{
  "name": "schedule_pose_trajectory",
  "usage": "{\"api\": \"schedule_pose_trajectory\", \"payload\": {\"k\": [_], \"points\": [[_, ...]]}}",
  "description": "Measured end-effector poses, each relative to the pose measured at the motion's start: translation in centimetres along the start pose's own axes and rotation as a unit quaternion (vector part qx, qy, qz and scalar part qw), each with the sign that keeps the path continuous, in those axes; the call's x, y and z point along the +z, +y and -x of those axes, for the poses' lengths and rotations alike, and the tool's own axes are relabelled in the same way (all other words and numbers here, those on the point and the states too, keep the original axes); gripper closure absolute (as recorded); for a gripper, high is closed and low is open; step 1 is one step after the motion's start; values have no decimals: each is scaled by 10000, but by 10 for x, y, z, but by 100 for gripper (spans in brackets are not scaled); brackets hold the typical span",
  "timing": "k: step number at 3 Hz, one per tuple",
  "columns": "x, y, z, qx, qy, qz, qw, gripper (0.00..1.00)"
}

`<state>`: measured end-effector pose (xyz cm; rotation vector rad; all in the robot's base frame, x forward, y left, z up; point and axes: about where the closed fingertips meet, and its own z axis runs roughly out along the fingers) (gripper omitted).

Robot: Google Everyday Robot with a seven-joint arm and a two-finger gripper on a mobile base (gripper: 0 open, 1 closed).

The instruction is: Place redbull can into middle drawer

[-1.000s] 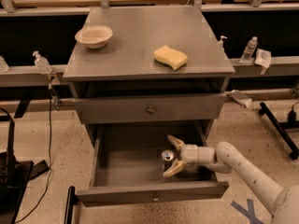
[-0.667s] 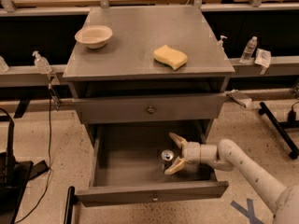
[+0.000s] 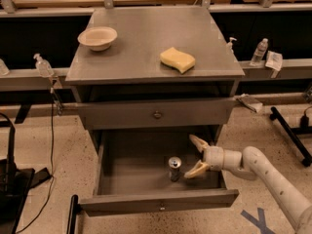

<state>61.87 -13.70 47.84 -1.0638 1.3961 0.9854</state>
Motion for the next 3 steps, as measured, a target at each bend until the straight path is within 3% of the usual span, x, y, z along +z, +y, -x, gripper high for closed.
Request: {"api": "schedule_pose_trajectory", "payload": {"k": [1,2,3], "points": [[-49,-3,6,139,127,-205,9996,0],[-113,-8,35,-75,571,-687,9960,0],[-152,-11,60,-132,648,-1302,9893,0]]}}
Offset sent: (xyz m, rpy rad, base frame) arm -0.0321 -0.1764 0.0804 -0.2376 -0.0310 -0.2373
